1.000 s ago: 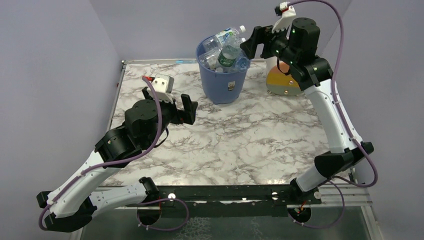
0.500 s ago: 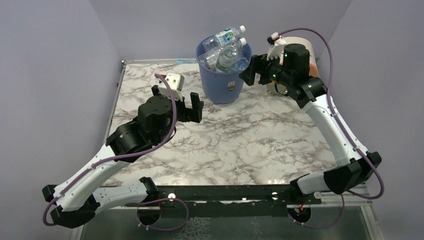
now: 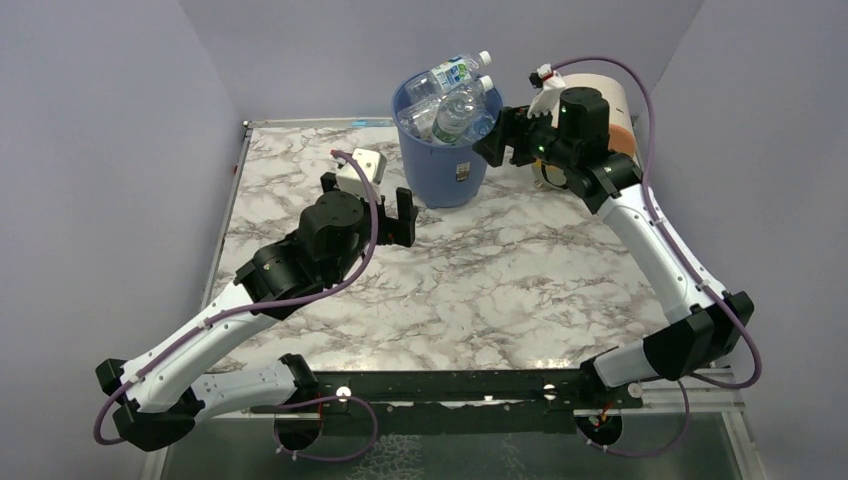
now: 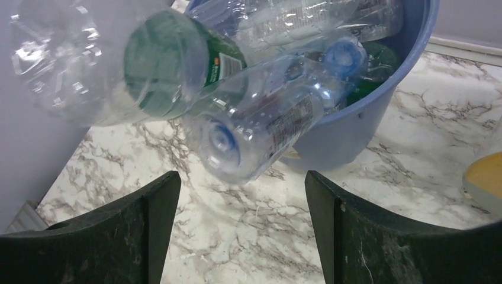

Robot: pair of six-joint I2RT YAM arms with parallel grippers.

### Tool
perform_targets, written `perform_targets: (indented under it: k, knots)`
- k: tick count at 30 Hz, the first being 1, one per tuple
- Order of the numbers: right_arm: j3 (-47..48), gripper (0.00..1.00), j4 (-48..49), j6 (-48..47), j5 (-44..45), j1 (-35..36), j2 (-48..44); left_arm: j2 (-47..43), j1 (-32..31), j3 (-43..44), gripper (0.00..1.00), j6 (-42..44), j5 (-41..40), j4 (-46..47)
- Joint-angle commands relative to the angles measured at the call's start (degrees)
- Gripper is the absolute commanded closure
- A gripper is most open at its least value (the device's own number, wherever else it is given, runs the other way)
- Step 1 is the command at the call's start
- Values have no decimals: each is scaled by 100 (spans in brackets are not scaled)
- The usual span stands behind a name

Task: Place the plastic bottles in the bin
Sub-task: Adjust the plastic bottle at the trash bin.

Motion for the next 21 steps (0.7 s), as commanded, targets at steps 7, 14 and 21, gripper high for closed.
perform_targets:
  k: [7, 14, 21]
  knots:
    - [588, 22, 481, 209, 562, 6, 864, 149, 32, -247, 1, -42, 96, 487]
    - [733, 22, 437, 208, 742, -13, 920, 275, 80, -410, 1, 14, 108, 730]
    - [263, 14, 391, 166, 624, -11, 453, 293, 221, -669, 1, 54, 79, 1015]
